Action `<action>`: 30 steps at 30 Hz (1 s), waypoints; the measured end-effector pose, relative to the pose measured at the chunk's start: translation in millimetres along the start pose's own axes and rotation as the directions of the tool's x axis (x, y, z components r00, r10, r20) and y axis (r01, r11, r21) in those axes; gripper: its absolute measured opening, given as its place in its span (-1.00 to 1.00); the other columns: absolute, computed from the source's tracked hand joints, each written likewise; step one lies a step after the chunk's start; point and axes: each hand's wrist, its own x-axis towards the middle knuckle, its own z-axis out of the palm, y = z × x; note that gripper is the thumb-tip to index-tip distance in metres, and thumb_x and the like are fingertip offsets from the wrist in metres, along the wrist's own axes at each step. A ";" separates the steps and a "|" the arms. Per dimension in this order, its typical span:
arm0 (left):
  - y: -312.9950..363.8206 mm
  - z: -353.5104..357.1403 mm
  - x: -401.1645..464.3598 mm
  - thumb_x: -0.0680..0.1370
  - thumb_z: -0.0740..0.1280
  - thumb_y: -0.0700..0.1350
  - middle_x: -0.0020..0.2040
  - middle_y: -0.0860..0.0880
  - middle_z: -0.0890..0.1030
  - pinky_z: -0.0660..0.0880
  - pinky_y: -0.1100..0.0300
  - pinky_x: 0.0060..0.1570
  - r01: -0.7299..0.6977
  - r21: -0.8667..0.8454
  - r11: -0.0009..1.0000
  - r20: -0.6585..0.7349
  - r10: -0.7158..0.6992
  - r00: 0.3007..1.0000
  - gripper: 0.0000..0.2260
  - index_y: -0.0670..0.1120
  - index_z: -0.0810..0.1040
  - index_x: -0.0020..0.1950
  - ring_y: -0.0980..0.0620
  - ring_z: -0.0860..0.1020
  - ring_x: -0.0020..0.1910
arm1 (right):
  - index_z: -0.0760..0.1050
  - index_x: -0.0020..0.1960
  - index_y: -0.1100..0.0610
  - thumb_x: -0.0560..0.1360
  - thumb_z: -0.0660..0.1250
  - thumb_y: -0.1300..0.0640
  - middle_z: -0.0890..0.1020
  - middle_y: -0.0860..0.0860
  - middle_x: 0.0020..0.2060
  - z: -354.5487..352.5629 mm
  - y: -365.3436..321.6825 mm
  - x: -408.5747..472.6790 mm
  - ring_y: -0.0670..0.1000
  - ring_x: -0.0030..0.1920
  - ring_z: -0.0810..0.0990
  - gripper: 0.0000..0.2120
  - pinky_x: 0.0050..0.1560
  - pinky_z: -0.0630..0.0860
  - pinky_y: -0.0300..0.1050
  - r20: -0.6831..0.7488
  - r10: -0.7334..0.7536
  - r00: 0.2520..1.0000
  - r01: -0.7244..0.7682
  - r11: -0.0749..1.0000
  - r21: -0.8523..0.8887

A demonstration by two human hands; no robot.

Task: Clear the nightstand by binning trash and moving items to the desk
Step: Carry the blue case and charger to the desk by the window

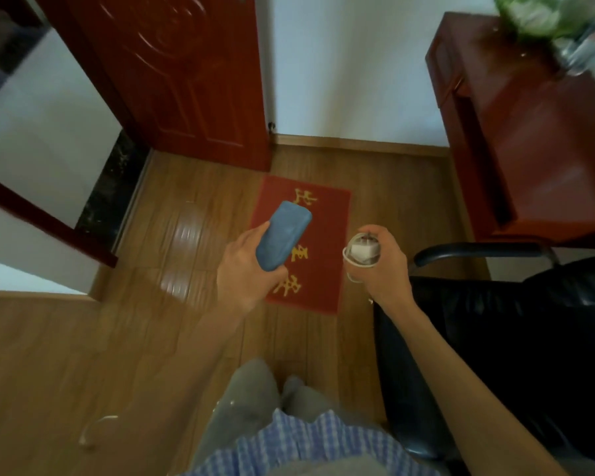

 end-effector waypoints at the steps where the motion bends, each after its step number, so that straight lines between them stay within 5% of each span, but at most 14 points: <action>1: 1.7 3.5 16.4 0.22 0.37 0.12 0.17 -0.04 0.58 0.58 -0.08 -0.04 -0.015 0.004 1.000 0.009 0.015 1.000 -0.28 0.02 0.38 0.39 -0.06 0.58 0.07 | 0.43 0.20 0.04 0.35 0.52 0.21 0.54 0.02 0.08 -2.3 -1.0 12.7 -0.05 -0.01 0.58 -0.52 -0.33 0.57 -0.29 -0.004 -0.011 1.000 0.011 1.000 -0.010; 8: 25.9 31.8 145.1 0.23 0.38 0.04 0.18 0.00 0.57 0.52 0.07 -0.01 -0.154 0.062 0.986 0.103 0.147 0.984 -0.35 -0.01 0.44 0.33 0.02 0.55 0.07 | 0.43 0.17 0.00 0.32 0.53 0.25 0.55 -0.02 0.06 -16.1 5.9 110.0 -0.15 -0.03 0.55 -0.50 -0.27 0.52 -0.39 -0.115 0.025 0.993 -0.032 0.998 -0.060; 12: 46.0 46.4 231.0 0.21 0.39 -0.06 0.03 -0.07 0.63 0.56 -0.04 -0.12 -0.233 -0.022 0.972 0.169 0.234 0.957 -0.55 0.05 0.50 0.10 0.02 0.56 -0.10 | 0.45 0.16 -0.07 0.30 0.55 0.18 0.57 -0.08 0.03 -21.2 12.4 175.7 -0.08 -0.01 0.60 -0.50 -0.09 0.63 -0.06 -0.229 0.075 0.970 -0.092 0.994 -0.063; 16: 57.0 71.2 333.3 0.22 0.34 0.08 0.12 0.06 0.58 0.51 0.07 -0.04 -0.286 -0.010 0.958 0.316 0.274 0.908 -0.39 0.04 0.46 0.28 0.03 0.54 0.05 | 0.44 0.17 -0.05 0.30 0.55 0.22 0.57 -0.08 0.05 -31.2 2.3 238.5 -0.08 0.02 0.59 -0.48 -0.04 0.63 -0.07 -0.357 0.148 0.922 -0.181 0.982 -0.061; 21: 83.1 113.4 431.1 0.27 0.45 0.00 0.28 0.05 0.50 0.49 0.07 0.06 -0.395 0.006 0.919 0.433 0.354 0.829 -0.31 0.04 0.38 0.38 0.00 0.47 0.17 | 0.44 0.15 -0.07 0.33 0.54 0.16 0.57 -0.17 0.00 -49.5 -0.1 292.8 -0.19 -0.01 0.58 -0.53 0.01 0.61 -0.09 -0.522 0.170 0.836 -0.243 0.967 -0.074; 25: 111.6 160.0 484.7 0.21 0.24 0.18 0.10 0.05 0.58 0.58 0.02 -0.12 -0.457 -0.034 0.889 0.515 0.407 0.754 -0.35 0.05 0.45 0.28 -0.01 0.55 0.03 | 0.45 0.13 -0.09 0.33 0.54 0.13 0.57 -0.20 -0.03 -70.1 4.5 321.9 -0.15 -0.01 0.59 -0.56 -0.04 0.63 0.03 -0.630 0.209 0.747 -0.293 0.956 -0.030; 30: 144.8 217.2 542.1 0.25 0.38 0.09 0.21 0.04 0.55 0.59 -0.02 -0.09 -0.523 -0.114 0.845 0.551 0.492 0.674 -0.32 0.05 0.37 0.37 -0.01 0.54 0.09 | 0.46 0.13 -0.07 0.34 0.53 0.12 0.58 -0.18 -0.04 -108.8 20.8 376.5 -0.15 -0.02 0.59 -0.58 -0.03 0.62 0.03 -0.697 0.238 0.677 -0.351 0.936 -0.022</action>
